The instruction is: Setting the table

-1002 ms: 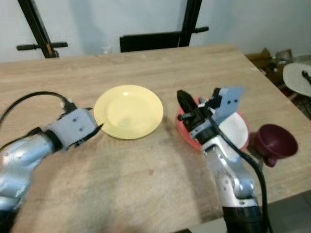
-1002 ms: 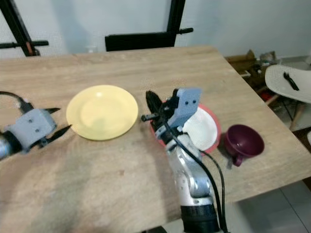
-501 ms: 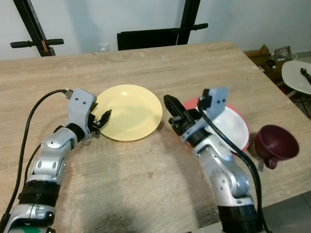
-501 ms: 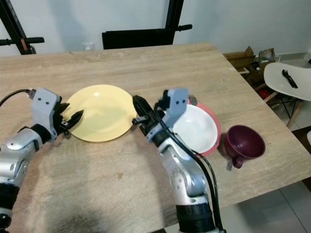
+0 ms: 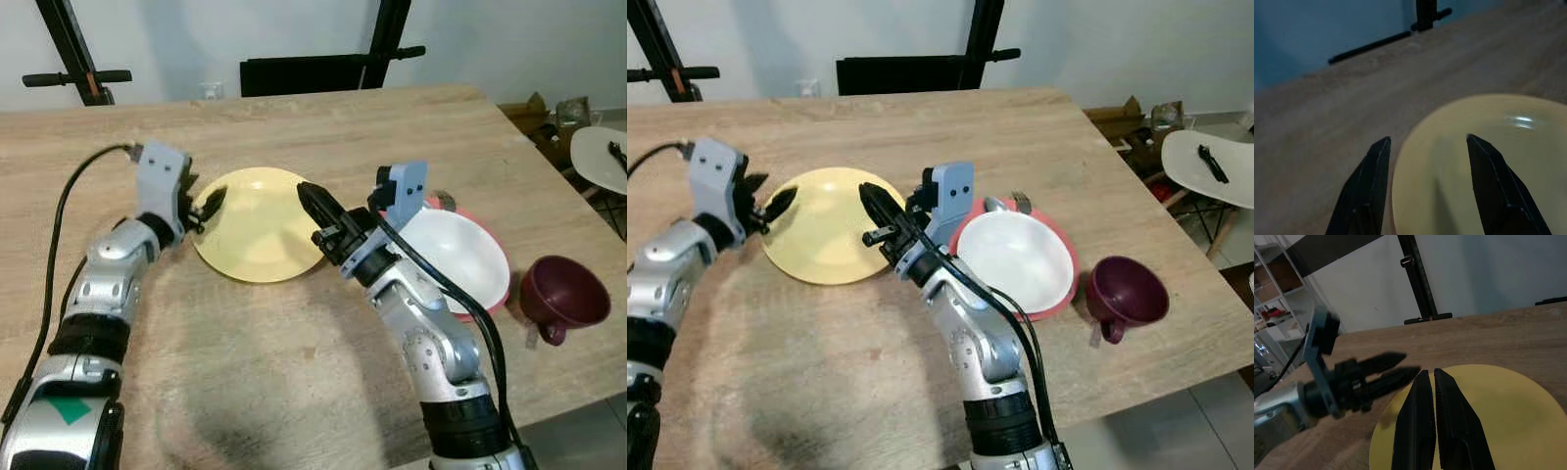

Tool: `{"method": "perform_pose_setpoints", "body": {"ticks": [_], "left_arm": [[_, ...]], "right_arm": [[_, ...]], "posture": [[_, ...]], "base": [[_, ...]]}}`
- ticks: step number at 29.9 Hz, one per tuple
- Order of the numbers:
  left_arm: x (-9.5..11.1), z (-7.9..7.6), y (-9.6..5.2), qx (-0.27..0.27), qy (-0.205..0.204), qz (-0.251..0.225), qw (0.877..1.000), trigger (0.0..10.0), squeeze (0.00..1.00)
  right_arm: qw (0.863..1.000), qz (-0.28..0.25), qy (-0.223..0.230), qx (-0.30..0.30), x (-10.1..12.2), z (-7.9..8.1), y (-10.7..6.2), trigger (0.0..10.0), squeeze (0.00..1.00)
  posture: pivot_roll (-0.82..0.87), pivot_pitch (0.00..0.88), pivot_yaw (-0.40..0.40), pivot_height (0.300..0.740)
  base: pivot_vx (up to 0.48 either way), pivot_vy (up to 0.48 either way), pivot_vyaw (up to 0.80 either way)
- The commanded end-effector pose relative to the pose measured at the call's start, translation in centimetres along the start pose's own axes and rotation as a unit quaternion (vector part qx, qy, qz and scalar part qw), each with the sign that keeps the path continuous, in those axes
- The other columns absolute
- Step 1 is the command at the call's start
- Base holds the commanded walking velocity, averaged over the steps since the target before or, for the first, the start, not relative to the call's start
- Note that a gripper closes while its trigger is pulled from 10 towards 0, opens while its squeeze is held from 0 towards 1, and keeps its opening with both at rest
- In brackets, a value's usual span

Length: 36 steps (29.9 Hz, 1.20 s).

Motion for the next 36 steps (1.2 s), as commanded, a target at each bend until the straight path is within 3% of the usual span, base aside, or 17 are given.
{"method": "perform_pose_setpoints", "body": {"ticks": [1,7,13,15,17,20,24,29,30,34,35,36], "left_arm": [[-1.7,-1.0,0.0,-0.014,0.003,0.025,1.000,10.0,0.00],[-3.1,-2.4,0.6,-0.019,-0.010,0.047,0.999,10.0,0.00],[-5.1,-2.5,0.5,-0.013,0.034,0.110,0.993,10.0,0.00],[-6.8,-3.1,-0.4,-0.047,0.054,0.142,0.987,10.0,0.00],[-7.2,-3.1,-0.6,-0.052,0.060,0.149,0.986,10.0,0.00],[-8.3,-3.5,-1.6,-0.078,0.051,0.171,0.981,10.0,0.00],[-9.2,-5.7,-4.3,-0.149,0.012,0.172,0.974,10.0,0.00],[-8.9,-7.6,-6.7,-0.177,-0.019,0.160,0.971,10.0,0.00],[-8.7,-8.8,-8.2,-0.184,-0.044,0.149,0.971,10.0,0.00],[-8.4,-8.7,-8.5,-0.151,-0.053,0.129,0.979,10.0,0.00],[-7.7,-7.1,-8.0,-0.099,-0.060,0.120,0.986,10.0,0.00],[-7.2,-6.6,-8.0,-0.089,-0.057,0.114,0.988,10.0,0.00]], "right_arm": [[1.000,0.007,0.000,-0.006,-0.5,-0.4,-0.3,10.0,0.00],[1.000,0.001,-0.004,-0.007,0.1,-0.5,-0.3,10.0,0.00],[1.000,0.001,-0.003,-0.007,0.0,-0.5,-0.3,10.0,0.00],[1.000,0.000,-0.003,-0.008,0.0,-0.5,-0.3,10.0,0.00],[1.000,0.000,-0.003,-0.008,0.0,-0.5,-0.3,10.0,0.00],[1.000,-0.001,-0.002,-0.007,0.1,-0.5,-0.3,10.0,0.00],[1.000,-0.003,-0.002,-0.005,0.3,-0.4,-0.2,10.0,0.00],[1.000,-0.005,-0.004,-0.002,0.5,-0.4,0.1,10.0,0.00],[1.000,-0.004,-0.004,0.000,0.6,-0.4,0.1,10.0,0.00],[1.000,0.000,-0.002,0.002,0.3,-0.4,0.1,10.0,0.00],[1.000,0.005,-0.002,0.005,0.1,-0.2,0.0,10.0,0.00],[1.000,0.006,-0.002,0.006,0.1,-0.2,0.0,10.0,0.00]], "posture": [[-0.04,0.066,-0.010,0.740],[-0.05,0.075,-0.019,0.740],[-0.05,0.077,-0.018,0.740],[-0.05,0.083,-0.014,0.740],[-0.05,0.083,-0.014,0.740],[-0.04,0.089,-0.012,0.740],[-0.04,0.099,-0.005,0.740],[-0.04,0.108,-0.004,0.740],[-0.03,0.114,-0.012,0.740],[-0.02,0.115,-0.018,0.740],[-0.03,0.118,-0.021,0.740],[-0.03,0.119,-0.018,0.740]], "base": [[0.000,0.000,0.00],[0.000,0.000,0.00],[0.000,0.000,0.00],[0.000,0.000,0.00],[0.000,0.000,0.00],[0.000,0.000,0.00],[0.000,0.000,0.00],[0.000,0.000,0.00],[0.000,0.000,0.00],[0.000,0.000,0.00],[0.000,0.000,0.00],[0.000,0.000,0.00]]}}
Point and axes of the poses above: a point about 5 cm out from each wrist's last joint towards the gripper, its own y axis pointing out of the wrist towards the gripper, its own x axis along the axis of the wrist's last joint, z = x × y, the point moved 4 cm from there along y, pointing out of the wrist towards the gripper, and after that the axes turned 3 degrees about y, right-handed, at the moved point
